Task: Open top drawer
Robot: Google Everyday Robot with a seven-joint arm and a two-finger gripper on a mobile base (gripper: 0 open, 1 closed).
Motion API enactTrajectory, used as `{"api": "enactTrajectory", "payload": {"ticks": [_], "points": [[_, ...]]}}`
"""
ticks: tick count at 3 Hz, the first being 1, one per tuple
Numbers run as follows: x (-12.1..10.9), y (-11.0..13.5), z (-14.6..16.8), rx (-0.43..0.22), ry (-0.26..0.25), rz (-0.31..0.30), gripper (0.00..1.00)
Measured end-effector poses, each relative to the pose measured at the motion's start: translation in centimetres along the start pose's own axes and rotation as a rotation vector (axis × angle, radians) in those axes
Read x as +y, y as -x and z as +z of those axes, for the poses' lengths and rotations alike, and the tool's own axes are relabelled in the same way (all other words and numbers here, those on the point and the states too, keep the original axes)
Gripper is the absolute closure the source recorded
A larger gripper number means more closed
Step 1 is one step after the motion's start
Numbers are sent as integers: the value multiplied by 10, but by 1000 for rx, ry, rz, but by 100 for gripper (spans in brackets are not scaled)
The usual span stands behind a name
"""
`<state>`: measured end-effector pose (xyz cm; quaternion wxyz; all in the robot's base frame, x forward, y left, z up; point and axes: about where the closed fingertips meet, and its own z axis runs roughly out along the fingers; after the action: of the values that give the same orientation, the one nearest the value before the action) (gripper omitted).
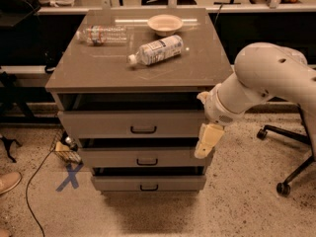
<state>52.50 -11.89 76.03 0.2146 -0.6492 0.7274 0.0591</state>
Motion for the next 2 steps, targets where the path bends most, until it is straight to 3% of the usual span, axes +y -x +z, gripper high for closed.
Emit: {"api": "enactTrajectory", "payload": {"ticks": [1, 2], "points": [[-1, -3, 5, 40, -22, -16, 0], [-10, -15, 27, 98, -42, -77, 0]]}}
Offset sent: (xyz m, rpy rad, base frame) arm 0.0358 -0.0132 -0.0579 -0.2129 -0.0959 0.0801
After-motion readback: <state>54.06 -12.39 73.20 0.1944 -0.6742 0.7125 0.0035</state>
